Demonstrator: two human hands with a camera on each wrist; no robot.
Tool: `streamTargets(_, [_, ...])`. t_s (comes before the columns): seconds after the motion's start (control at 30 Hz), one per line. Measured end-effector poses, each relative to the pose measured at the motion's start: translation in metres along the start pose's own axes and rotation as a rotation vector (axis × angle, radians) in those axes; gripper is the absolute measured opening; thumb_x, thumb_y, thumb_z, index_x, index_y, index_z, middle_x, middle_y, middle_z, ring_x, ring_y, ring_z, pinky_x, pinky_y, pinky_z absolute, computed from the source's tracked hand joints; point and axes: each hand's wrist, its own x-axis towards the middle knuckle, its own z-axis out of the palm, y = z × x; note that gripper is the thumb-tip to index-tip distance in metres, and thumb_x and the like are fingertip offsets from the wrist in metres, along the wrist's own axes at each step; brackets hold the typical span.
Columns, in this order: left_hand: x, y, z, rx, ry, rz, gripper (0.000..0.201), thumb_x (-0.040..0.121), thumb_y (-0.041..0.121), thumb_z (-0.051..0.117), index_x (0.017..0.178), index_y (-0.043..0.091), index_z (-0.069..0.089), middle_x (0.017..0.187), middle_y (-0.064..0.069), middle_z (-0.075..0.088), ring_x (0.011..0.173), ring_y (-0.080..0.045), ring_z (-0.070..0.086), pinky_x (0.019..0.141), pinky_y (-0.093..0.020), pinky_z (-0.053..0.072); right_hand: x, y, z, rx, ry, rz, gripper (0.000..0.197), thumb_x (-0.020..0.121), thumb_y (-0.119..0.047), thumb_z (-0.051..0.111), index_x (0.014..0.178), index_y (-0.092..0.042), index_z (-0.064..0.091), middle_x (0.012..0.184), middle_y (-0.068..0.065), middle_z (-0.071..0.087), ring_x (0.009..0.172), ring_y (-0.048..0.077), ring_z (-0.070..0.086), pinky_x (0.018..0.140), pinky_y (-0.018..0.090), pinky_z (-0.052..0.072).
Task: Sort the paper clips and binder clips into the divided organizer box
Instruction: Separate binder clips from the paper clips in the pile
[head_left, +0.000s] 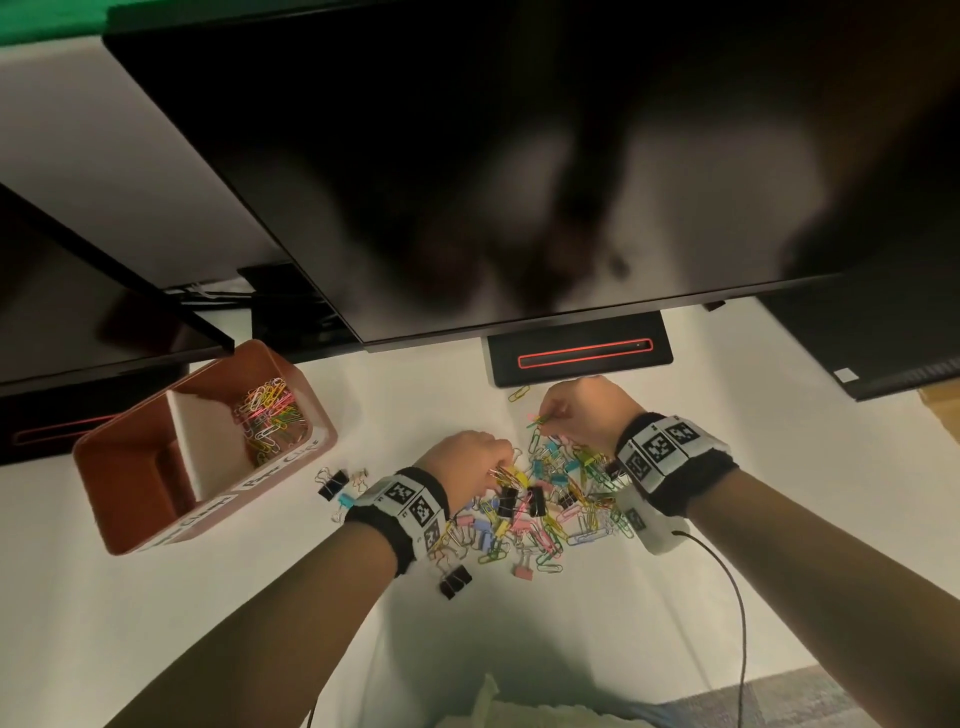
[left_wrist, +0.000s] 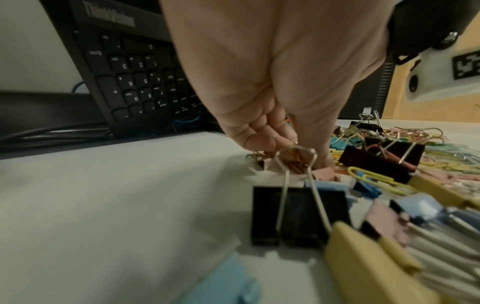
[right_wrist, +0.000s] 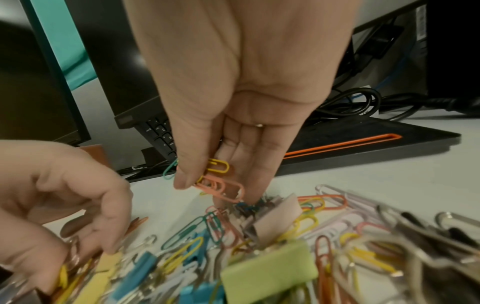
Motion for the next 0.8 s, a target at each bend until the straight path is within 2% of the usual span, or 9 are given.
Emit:
streamTargets(0.1, [0.0014, -0.0005, 0.0026, -0.028, 0.032, -0.025, 0.023, 0.090, 0.011, 0.054, 0.112, 0.012, 0.050, 0.106, -0.010, 0.057, 0.091, -0.023, 0.057, 0.084, -0.033, 0.049, 0.0000, -0.0004, -0.0008, 0.000, -0.006, -0.005, 0.018, 0.083, -0.025, 0.066, 0.097, -0.014, 0.067, 0.088, 0.000, 0.066, 0.077, 0.011, 0.055, 0.070, 0.020, 0.040])
streamTargets(0.17, [0.0021, -0.0022, 0.0044, 0.033, 0.035, 0.020, 0.021, 0.089, 0.011, 0.054, 0.110, 0.012, 0.052, 0.105, -0.010, 0.058, 0.094, -0.024, 0.056, 0.084, -0.032, 0.048, 0.0004, -0.0009, -0.0003, 0.017, 0.002, -0.023, 0.019, 0.083, -0.024, 0.066, 0.098, -0.013, 0.068, 0.093, 0.002, 0.068, 0.078, 0.011, 0.054, 0.071, 0.021, 0.040])
streamTargets(0.27, [0.0024, -0.0038, 0.0059, 0.136, -0.004, 0.099, 0.025, 0.092, 0.016, 0.051, 0.116, 0.014, 0.057, 0.107, -0.009, 0.058, 0.100, -0.025, 0.054, 0.087, -0.034, 0.046, 0.0012, -0.0007, 0.0006, 0.037, 0.001, -0.027, 0.021, 0.083, -0.024, 0.066, 0.101, -0.013, 0.068, 0.098, 0.003, 0.069, 0.083, 0.014, 0.058, 0.075, 0.023, 0.044])
streamTargets(0.4, [0.0040, -0.0043, 0.0055, 0.185, -0.036, 0.123, 0.027, 0.094, 0.020, 0.048, 0.119, 0.017, 0.058, 0.111, -0.007, 0.056, 0.104, -0.023, 0.052, 0.091, -0.033, 0.043, 0.0019, 0.0000, 0.0010, 0.054, -0.003, -0.017, 0.024, 0.084, -0.026, 0.066, 0.104, -0.014, 0.068, 0.102, 0.003, 0.069, 0.089, 0.015, 0.060, 0.082, 0.026, 0.048])
streamTargets(0.47, [0.0039, -0.0043, 0.0055, 0.164, -0.040, 0.110, 0.026, 0.094, 0.021, 0.048, 0.117, 0.017, 0.059, 0.112, -0.007, 0.055, 0.104, -0.022, 0.052, 0.091, -0.033, 0.042, 0.0012, 0.0001, 0.0000, 0.068, -0.006, -0.021, 0.024, 0.084, -0.026, 0.066, 0.104, -0.014, 0.069, 0.102, 0.003, 0.069, 0.088, 0.013, 0.059, 0.080, 0.024, 0.047])
streamTargets(0.6, [0.0006, -0.0073, 0.0073, 0.033, 0.036, 0.088, 0.019, 0.089, 0.018, 0.056, 0.107, 0.013, 0.064, 0.111, -0.004, 0.051, 0.100, -0.020, 0.053, 0.092, -0.031, 0.046, -0.0012, -0.0009, -0.0012, 0.071, -0.013, -0.040, 0.023, 0.085, -0.026, 0.065, 0.104, -0.014, 0.068, 0.102, 0.003, 0.070, 0.083, 0.008, 0.055, 0.077, 0.020, 0.042])
streamTargets(0.8, [0.0006, -0.0082, 0.0050, 0.111, -0.004, 0.056, 0.021, 0.091, 0.020, 0.053, 0.109, 0.013, 0.060, 0.108, -0.008, 0.054, 0.097, -0.023, 0.054, 0.085, -0.030, 0.044, -0.0049, -0.0041, 0.0000, 0.069, -0.044, -0.045, 0.022, 0.086, -0.024, 0.064, 0.105, -0.013, 0.066, 0.101, 0.004, 0.068, 0.083, 0.010, 0.054, 0.075, 0.020, 0.040])
